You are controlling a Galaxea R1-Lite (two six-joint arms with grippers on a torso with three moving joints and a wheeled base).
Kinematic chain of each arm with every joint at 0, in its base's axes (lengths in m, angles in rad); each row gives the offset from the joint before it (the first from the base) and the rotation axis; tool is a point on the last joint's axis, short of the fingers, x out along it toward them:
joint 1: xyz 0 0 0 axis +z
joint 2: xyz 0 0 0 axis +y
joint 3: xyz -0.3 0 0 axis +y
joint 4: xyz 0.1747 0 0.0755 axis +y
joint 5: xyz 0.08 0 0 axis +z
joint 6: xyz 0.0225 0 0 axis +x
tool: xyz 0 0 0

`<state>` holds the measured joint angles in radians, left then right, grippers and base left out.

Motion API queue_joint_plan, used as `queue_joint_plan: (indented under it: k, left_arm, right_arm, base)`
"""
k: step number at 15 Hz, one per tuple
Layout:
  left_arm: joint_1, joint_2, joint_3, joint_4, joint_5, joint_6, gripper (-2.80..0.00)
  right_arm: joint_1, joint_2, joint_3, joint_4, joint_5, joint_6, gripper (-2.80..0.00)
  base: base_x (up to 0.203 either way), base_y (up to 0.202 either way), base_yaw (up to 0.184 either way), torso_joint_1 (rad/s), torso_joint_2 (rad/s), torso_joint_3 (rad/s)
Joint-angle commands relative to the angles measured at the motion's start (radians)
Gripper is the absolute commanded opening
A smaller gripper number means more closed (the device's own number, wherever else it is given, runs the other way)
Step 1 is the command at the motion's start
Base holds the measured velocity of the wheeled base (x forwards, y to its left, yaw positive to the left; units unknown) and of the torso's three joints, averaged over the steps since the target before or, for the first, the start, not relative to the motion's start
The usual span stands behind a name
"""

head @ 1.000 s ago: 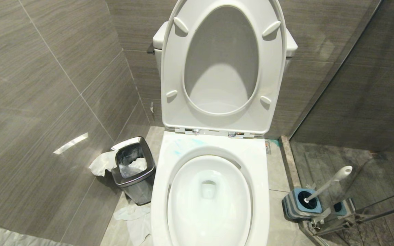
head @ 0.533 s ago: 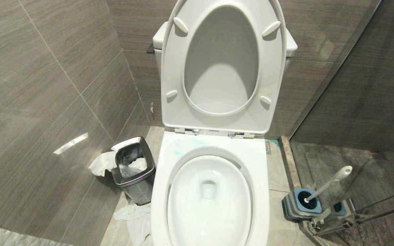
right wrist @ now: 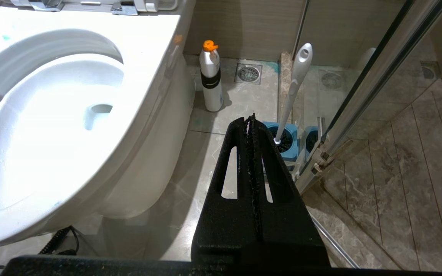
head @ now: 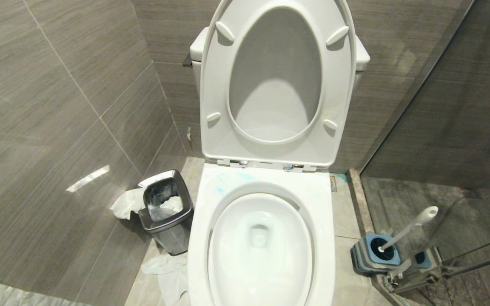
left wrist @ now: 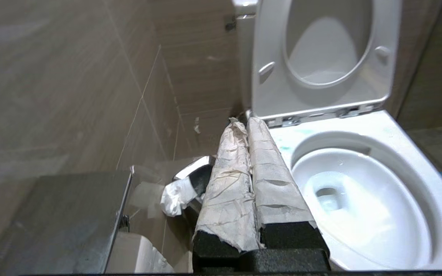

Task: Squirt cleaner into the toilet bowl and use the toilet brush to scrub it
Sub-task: Pour in the cleaning agent

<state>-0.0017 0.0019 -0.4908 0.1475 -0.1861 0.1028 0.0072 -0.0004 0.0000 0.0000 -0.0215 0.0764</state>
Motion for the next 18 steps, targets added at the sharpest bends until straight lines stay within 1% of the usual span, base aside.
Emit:
queue_joint_plan:
  k: [1, 3, 7, 8, 9, 11, 13, 15, 18]
  left_arm:
    - [-0.001, 0.000, 0.178, -0.119, 0.038, 0.001, -2.80]
    - [-0.002, 0.000, 0.291, -0.146, 0.065, 0.011, -2.80]
    - [-0.001, 0.000, 0.450, -0.174, 0.084, 0.028, -2.80]
    - [-0.001, 0.000, 0.484, -0.193, 0.104, 0.029, -2.80]
    - [-0.002, 0.000, 0.494, -0.180, 0.128, 0.025, -2.80]
    - [-0.001, 0.000, 0.493, -0.132, 0.143, 0.020, -2.80]
    - [-0.001, 0.000, 0.491, -0.131, 0.134, 0.028, -2.80]
    - [-0.001, 0.000, 0.492, -0.133, 0.139, 0.017, -2.80]
    - [-0.002, 0.000, 0.492, -0.134, 0.152, -0.062, -2.80]
  right_arm:
    - [0.000, 0.000, 0.000, 0.000, 0.000, 0.000, -2.80]
    - [0.000, 0.000, -0.001, 0.000, 0.000, 0.000, -2.80]
    - [0.000, 0.000, 0.000, 0.000, 0.000, 0.000, -2.80]
    - [0.000, 0.000, 0.000, 0.000, 0.000, 0.000, -2.80]
    - [0.000, 0.000, 0.000, 0.000, 0.000, 0.000, -2.80]
    - [0.000, 0.000, 0.000, 0.000, 0.000, 0.000, -2.80]
    - [0.000, 0.000, 0.000, 0.000, 0.000, 0.000, -2.80]
    - [0.000, 0.000, 0.000, 0.000, 0.000, 0.000, -2.80]
    - [0.000, 0.000, 0.000, 0.000, 0.000, 0.000, -2.80]
  base:
    - [0.000, 0.000, 0.000, 0.000, 0.00, 0.000]
    - [0.000, 0.000, 0.000, 0.000, 0.00, 0.000]
    - [0.000, 0.000, 0.000, 0.000, 0.00, 0.000]
    - [0.000, 0.000, 0.000, 0.000, 0.00, 0.000]
    - [0.000, 0.000, 0.000, 0.000, 0.00, 0.000]
    - [0.000, 0.000, 0.000, 0.000, 0.00, 0.000]
    - [0.000, 0.000, 0.000, 0.000, 0.00, 0.000]
    - [0.000, 0.000, 0.000, 0.000, 0.00, 0.000]
    - [0.000, 0.000, 0.000, 0.000, 0.00, 0.000]
